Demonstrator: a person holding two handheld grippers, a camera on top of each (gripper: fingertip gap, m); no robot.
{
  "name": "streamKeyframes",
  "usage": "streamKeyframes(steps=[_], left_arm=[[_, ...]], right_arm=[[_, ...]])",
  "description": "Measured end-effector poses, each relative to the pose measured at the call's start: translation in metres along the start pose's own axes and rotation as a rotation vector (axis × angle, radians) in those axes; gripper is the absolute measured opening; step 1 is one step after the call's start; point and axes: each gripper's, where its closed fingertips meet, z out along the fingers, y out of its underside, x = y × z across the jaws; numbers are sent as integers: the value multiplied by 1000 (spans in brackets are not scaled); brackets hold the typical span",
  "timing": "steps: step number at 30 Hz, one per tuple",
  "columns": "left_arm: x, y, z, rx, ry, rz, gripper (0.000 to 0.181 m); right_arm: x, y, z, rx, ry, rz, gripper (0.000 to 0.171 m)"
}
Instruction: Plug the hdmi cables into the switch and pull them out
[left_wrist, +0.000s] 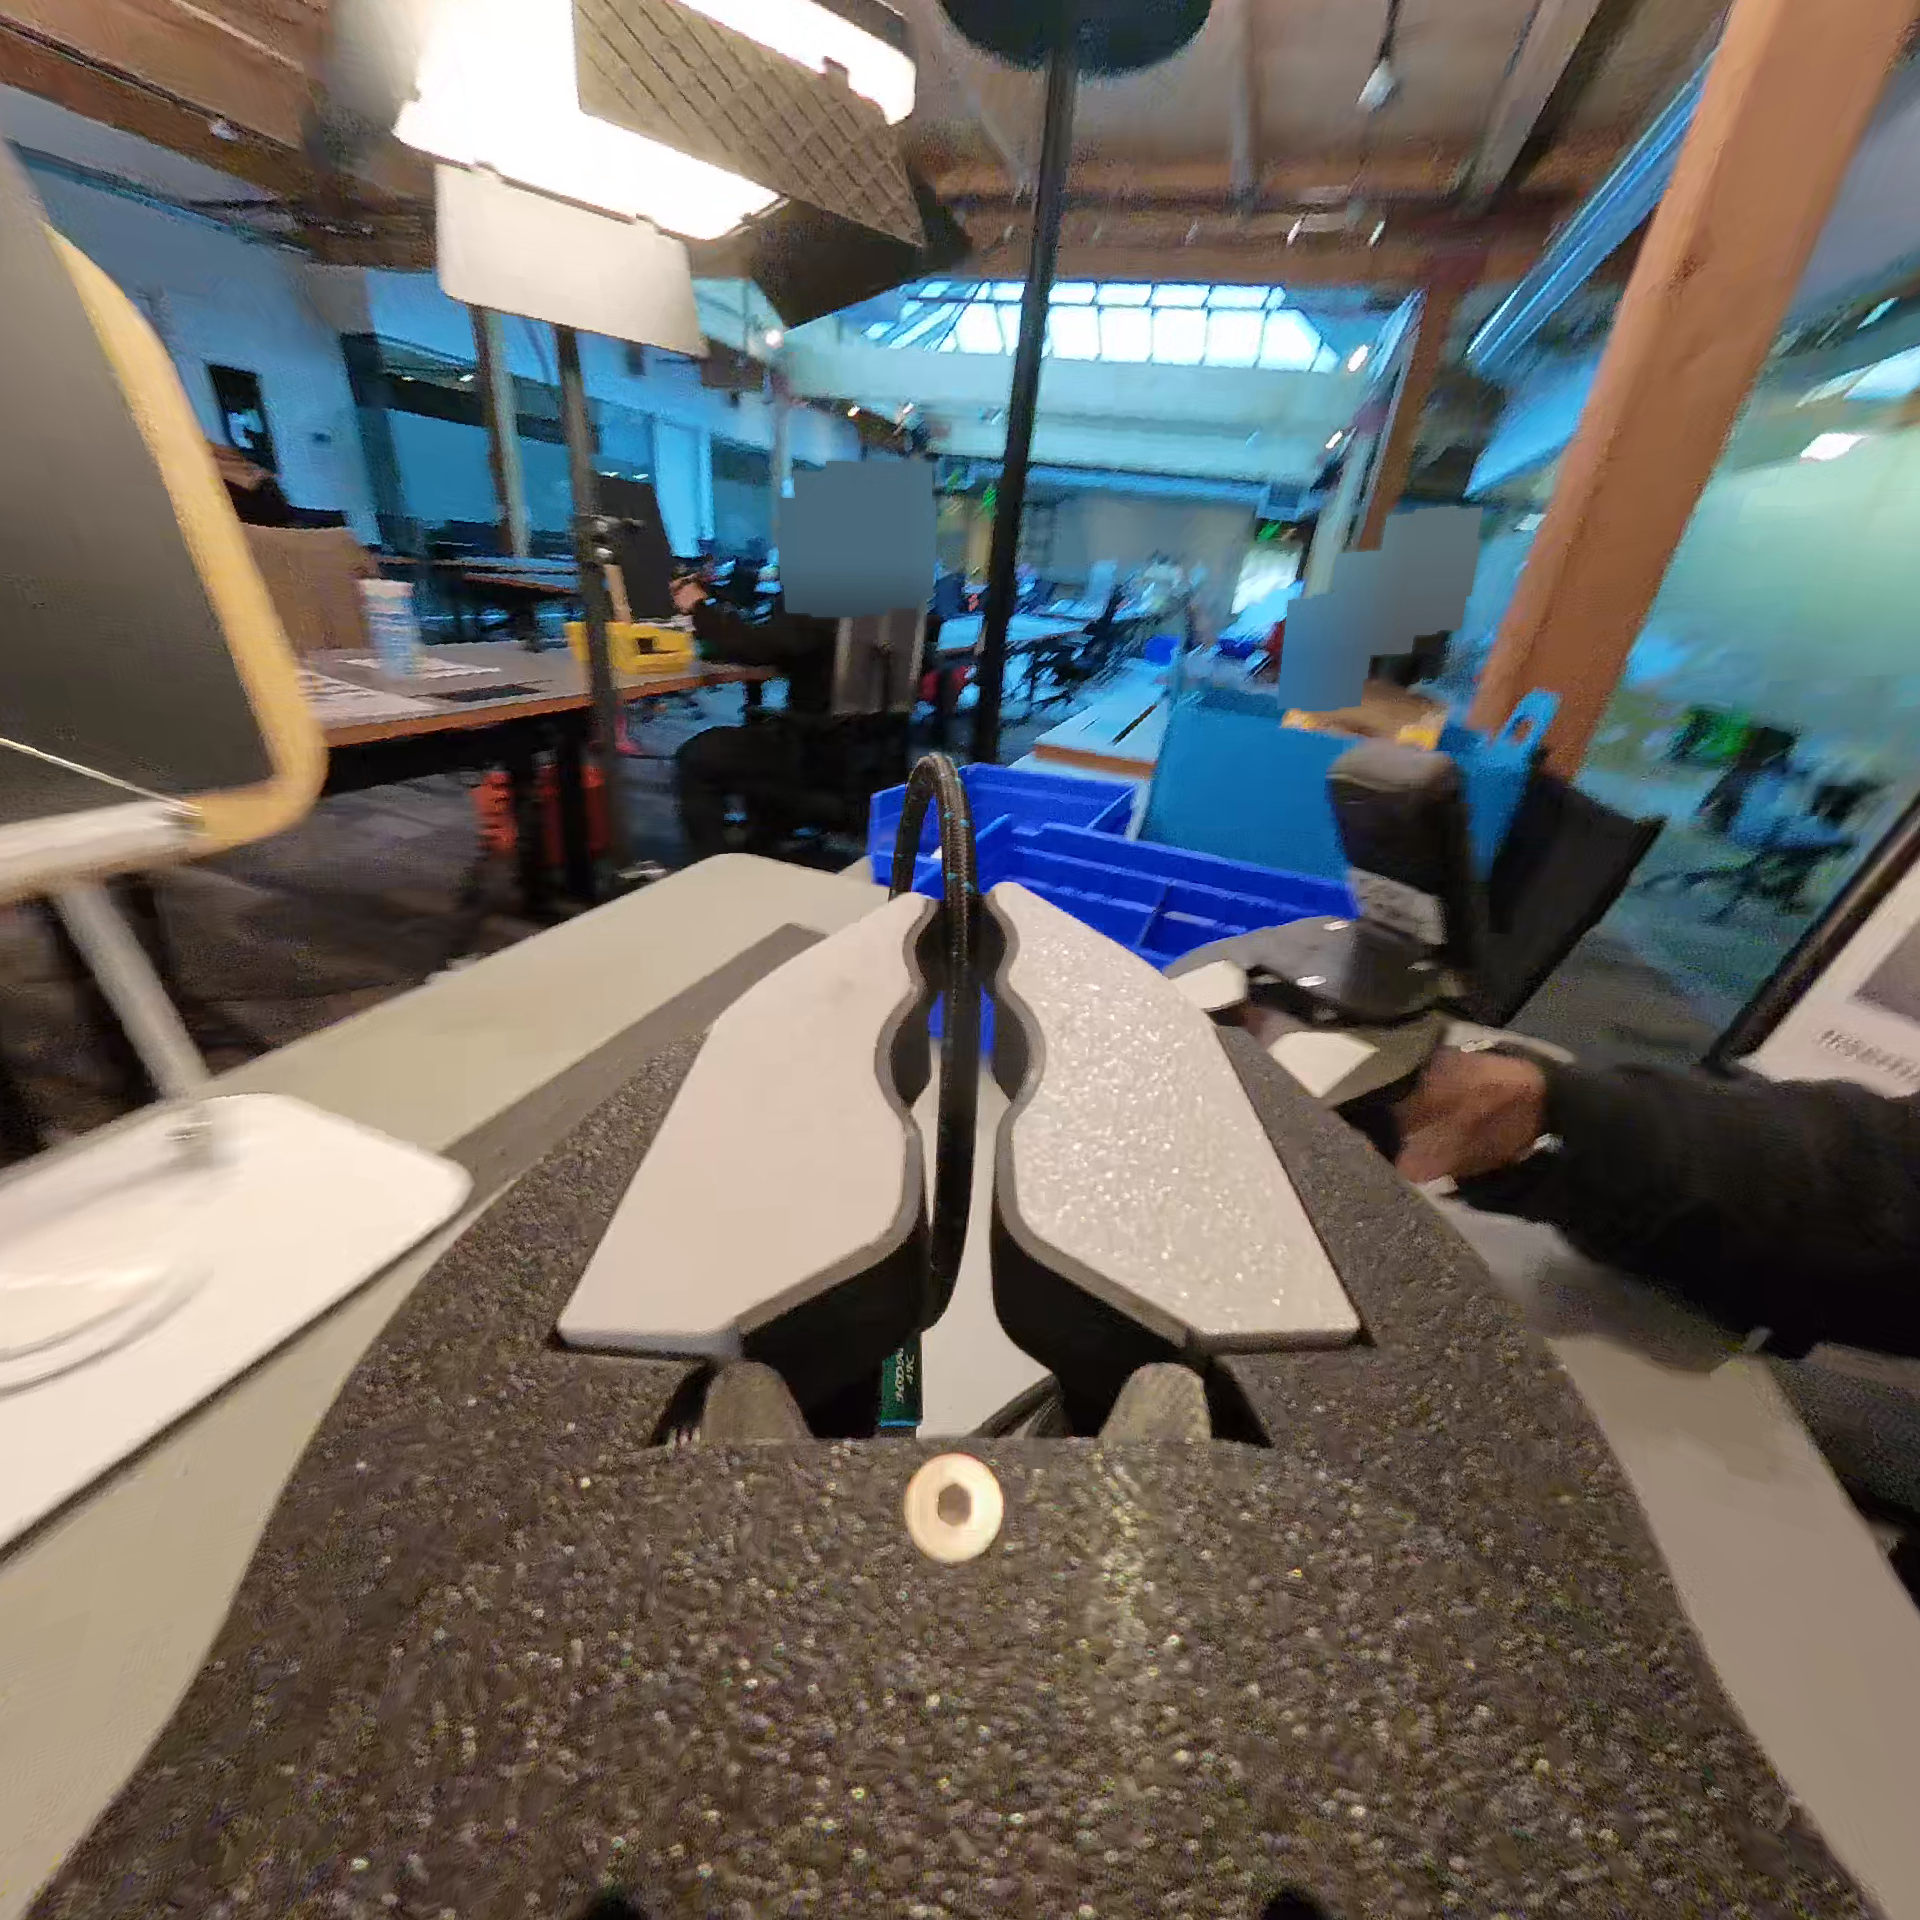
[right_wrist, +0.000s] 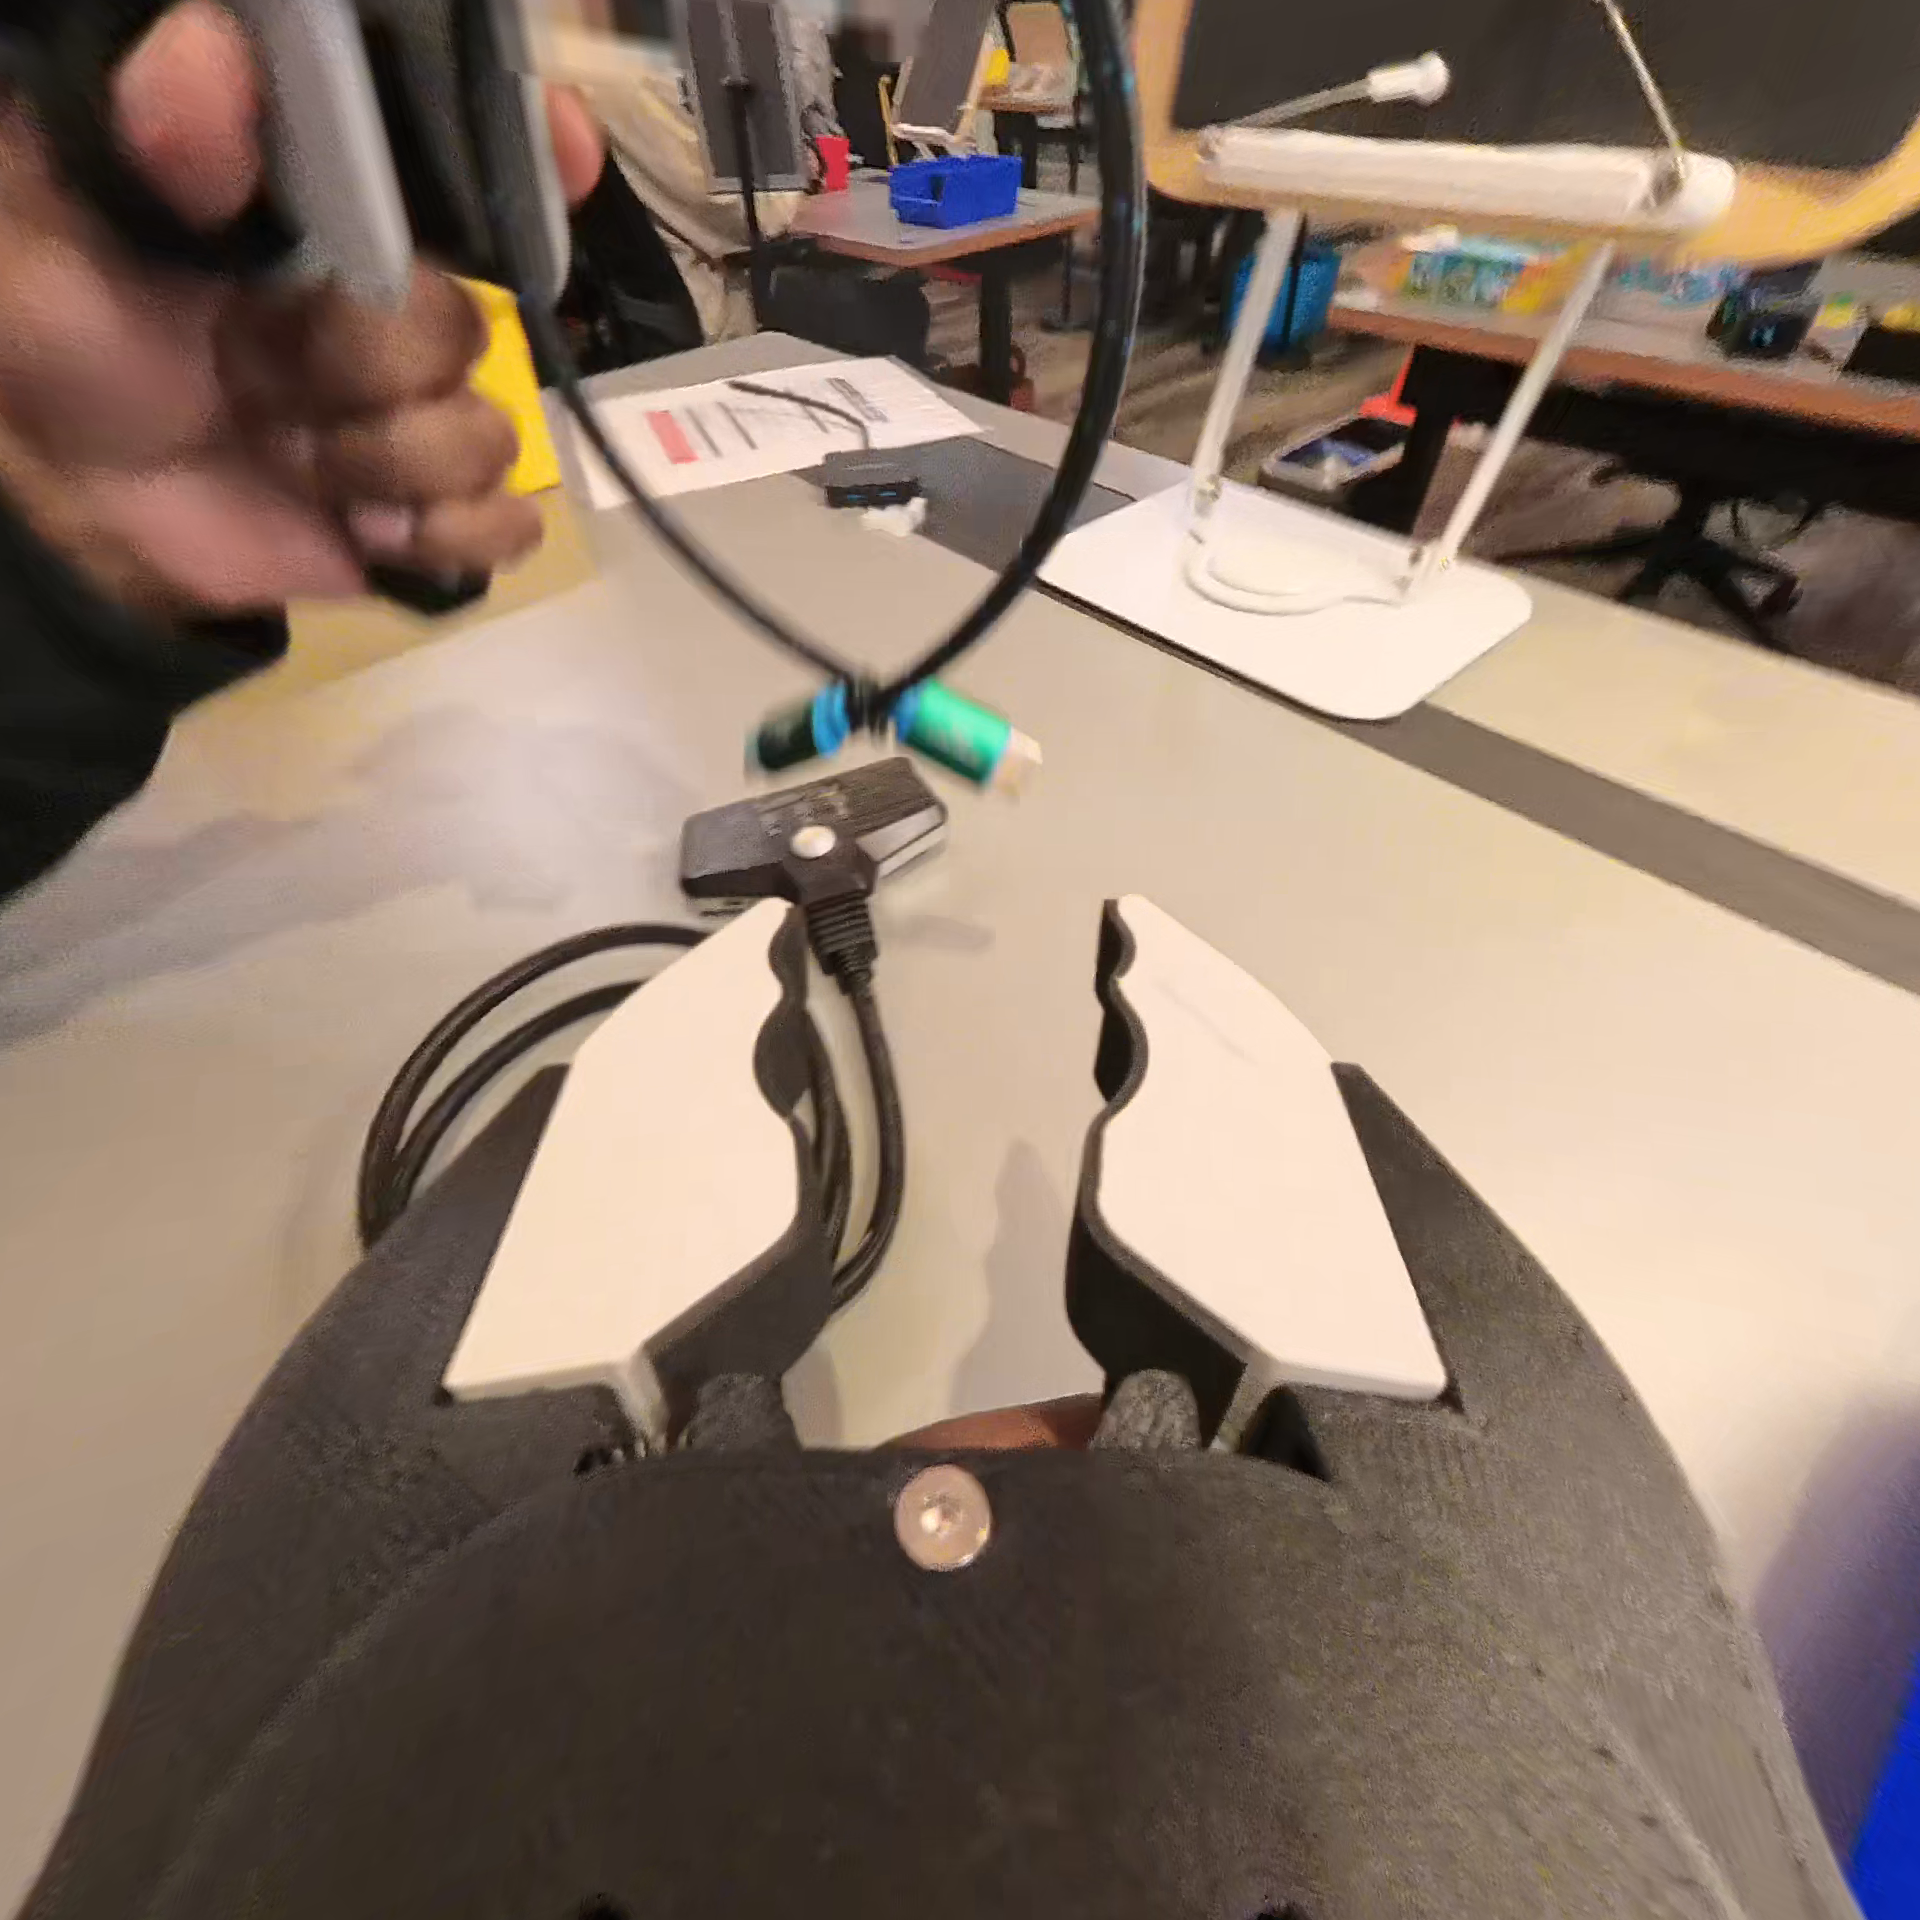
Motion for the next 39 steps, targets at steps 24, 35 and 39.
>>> streamKeyframes(steps=[24, 35, 39], left_arm=[[-36, 142, 34, -288, -234, -141, 22], [-25, 134, 32, -237, -300, -32, 34], [-19, 139, 35, -257, -287, -32, 34]], right_arm=[[47, 46, 22, -41, -28, 463, 9], [59, 26, 9, 163, 3, 540, 6], [57, 18, 6, 228, -39, 609, 6]])
